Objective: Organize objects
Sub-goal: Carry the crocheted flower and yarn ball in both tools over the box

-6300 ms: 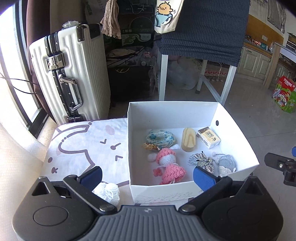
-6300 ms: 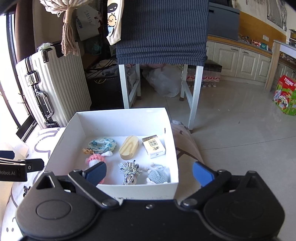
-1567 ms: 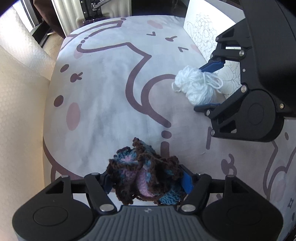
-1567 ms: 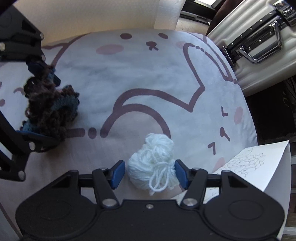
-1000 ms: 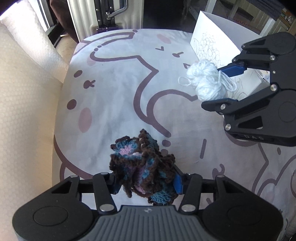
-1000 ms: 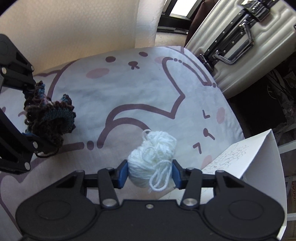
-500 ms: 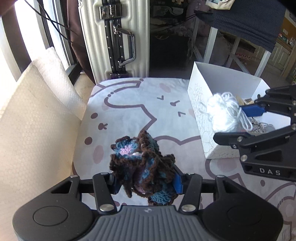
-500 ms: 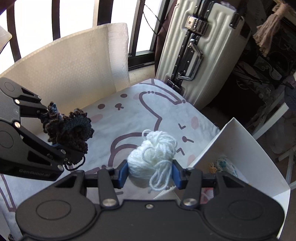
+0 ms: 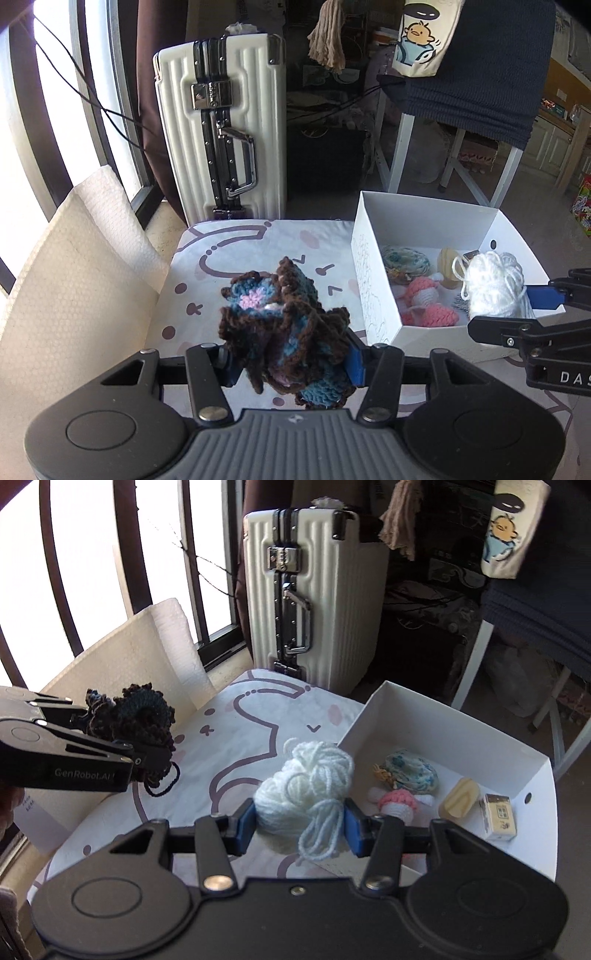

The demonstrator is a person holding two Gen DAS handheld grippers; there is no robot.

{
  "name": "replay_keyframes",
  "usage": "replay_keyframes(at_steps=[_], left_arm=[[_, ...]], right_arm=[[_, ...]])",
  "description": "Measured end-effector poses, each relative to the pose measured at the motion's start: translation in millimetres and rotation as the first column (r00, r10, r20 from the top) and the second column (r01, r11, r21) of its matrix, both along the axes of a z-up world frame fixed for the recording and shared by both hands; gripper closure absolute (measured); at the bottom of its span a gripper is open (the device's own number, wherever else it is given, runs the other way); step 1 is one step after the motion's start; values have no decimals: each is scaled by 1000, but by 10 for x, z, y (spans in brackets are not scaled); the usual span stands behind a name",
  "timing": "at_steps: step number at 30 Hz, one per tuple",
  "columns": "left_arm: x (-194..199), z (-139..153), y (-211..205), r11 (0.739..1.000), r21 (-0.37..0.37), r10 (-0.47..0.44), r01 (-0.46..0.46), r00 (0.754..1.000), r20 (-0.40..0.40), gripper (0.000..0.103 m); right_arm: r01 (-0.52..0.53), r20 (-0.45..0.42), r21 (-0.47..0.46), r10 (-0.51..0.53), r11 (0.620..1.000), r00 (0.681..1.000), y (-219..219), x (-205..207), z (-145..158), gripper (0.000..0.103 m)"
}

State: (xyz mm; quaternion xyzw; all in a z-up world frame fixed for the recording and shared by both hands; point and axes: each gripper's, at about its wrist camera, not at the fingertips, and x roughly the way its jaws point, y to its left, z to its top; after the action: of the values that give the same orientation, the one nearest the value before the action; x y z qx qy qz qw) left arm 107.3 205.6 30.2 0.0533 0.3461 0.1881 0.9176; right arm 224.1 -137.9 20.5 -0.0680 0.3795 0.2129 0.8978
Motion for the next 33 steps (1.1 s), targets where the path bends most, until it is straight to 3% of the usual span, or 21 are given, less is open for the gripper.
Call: replay_keyframes(at_steps=[13, 33], left_arm=[[183, -20, -415, 998, 3, -59, 59, 997, 46, 50], [493, -110, -802, 990, 6, -141, 141, 986, 91, 50]], right_arm=[[222, -26, 129, -220, 966, 975, -658, -162, 110, 53], [381, -71, 188, -374, 905, 925, -1290, -168, 20, 53]])
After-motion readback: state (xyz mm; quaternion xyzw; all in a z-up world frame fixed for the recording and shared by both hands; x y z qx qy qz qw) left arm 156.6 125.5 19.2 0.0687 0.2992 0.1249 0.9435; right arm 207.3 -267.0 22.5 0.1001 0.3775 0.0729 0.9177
